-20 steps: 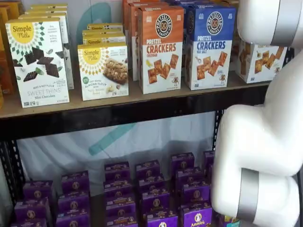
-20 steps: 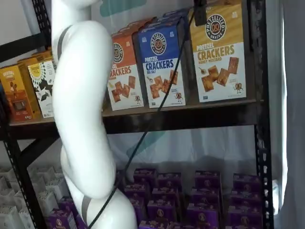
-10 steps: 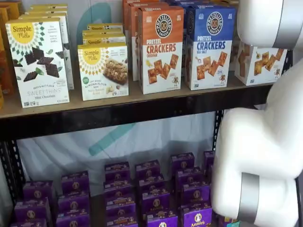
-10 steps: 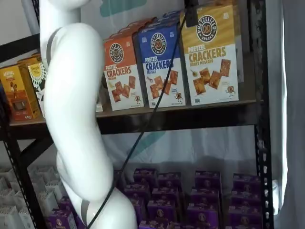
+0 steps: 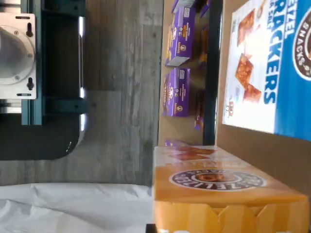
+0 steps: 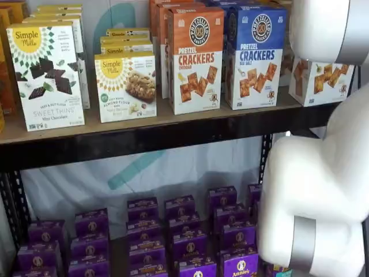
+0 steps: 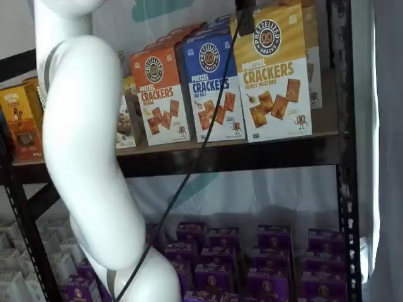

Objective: Retrieve the yellow and white box located on the top shelf, the sixth one from the left

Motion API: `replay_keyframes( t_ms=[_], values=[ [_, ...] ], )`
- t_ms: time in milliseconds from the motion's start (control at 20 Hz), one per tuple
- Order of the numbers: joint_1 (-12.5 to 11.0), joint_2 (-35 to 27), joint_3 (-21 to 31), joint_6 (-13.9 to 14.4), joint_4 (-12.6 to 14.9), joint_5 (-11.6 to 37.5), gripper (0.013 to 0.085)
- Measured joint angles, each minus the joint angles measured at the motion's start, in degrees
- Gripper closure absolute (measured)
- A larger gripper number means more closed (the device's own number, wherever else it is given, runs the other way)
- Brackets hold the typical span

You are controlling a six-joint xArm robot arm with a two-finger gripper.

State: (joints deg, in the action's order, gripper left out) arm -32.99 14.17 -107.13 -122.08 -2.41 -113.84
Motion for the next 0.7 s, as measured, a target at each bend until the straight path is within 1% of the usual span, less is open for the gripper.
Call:
replay_keyframes(
  t_ms=[250,700],
  values=[
    [0.0,2.2,1.8,-0.4,0.9,-1.0,0.037],
    [0.1,5.5,4.8,-0.3,1.2,-2.8,0.037]
  ],
)
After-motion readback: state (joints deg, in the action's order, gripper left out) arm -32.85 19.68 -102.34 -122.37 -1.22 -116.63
